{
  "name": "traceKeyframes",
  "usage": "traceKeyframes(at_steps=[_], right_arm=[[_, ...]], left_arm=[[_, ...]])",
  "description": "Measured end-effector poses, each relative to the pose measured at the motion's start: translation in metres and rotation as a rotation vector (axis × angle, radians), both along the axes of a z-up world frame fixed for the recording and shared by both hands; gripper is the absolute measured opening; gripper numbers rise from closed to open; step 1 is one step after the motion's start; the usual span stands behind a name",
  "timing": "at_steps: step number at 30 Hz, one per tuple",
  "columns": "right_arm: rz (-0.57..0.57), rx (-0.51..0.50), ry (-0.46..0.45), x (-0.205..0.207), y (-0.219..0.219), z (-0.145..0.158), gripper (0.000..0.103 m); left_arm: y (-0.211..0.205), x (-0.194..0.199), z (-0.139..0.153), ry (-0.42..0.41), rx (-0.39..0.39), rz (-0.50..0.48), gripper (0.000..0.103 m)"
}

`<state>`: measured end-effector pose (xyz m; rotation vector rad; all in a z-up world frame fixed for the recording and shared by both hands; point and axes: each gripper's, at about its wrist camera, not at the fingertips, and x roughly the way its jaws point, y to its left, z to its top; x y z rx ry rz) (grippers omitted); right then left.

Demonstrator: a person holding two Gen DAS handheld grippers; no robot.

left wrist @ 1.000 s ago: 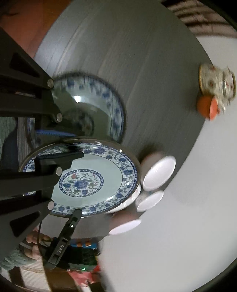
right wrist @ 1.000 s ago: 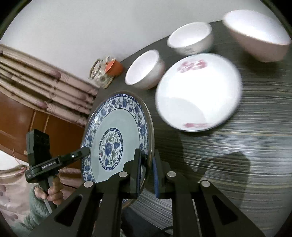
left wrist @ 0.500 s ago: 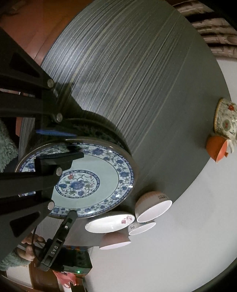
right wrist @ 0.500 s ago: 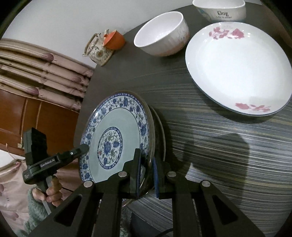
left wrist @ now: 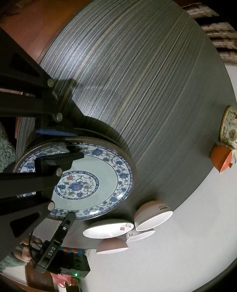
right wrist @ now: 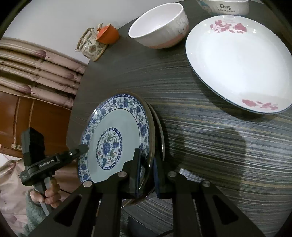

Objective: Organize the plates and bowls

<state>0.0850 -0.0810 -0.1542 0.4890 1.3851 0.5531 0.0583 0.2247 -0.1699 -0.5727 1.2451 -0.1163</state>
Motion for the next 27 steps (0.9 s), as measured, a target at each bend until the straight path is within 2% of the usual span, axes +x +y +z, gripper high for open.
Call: traceKeyframes(at_steps=[8, 13, 27], right_arm=[[0.005, -0.054, -0.017, -0.001, 0.007, 0.006, 0.017], [0.035, -0.117, -0.047, -0.003, 0.018, 0.014, 0.022], [0.109, -0.239, -0.098, -0.008, 0.042, 0.022, 0.035]], left_arm=[[-0.004, 0.002, 0.000, 0.006, 0.015, -0.001, 0.018], [-0.007, 0.004, 0.001, 0.023, 0.031, 0.009, 0.019], [-0.034, 0.008, 0.004, 0.028, 0.194, 0.029, 0.032]])
